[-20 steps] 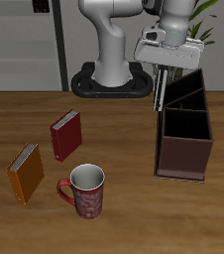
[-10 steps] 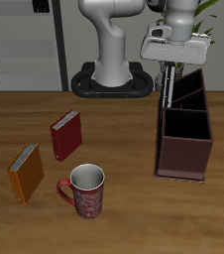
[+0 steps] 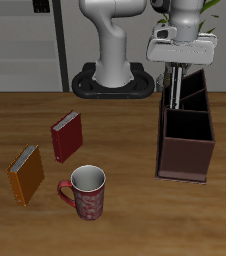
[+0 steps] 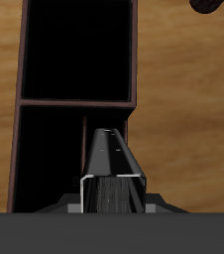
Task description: Place the striped book into the left desk caddy's front compartment
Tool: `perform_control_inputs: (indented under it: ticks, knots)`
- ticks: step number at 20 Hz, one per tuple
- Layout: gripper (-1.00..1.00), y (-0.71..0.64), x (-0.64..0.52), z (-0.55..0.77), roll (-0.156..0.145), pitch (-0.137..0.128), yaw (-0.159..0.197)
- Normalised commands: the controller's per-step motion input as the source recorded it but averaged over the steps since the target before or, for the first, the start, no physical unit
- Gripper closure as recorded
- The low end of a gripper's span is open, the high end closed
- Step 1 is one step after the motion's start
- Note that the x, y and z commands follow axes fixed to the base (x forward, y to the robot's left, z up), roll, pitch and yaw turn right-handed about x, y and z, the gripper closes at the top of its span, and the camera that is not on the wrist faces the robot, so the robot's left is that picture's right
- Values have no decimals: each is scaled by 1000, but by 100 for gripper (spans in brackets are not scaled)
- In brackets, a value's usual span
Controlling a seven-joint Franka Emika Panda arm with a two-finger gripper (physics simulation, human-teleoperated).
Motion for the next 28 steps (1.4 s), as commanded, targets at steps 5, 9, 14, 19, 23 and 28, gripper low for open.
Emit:
perform_control_inputs:
  ticks: [5,9,14,19,23,28]
  knots:
    - [100,20,142,-123,1,23,-45]
    - [100,17,88,-170,21,33,-14]
    - [100,51,110,-166,17,31,-10]
    - [100,102,13,-127,24,15,-4]
    - [100,17,-2,-157,8,23,-22]
    - [100,-40,70,-176,-12,51,-20]
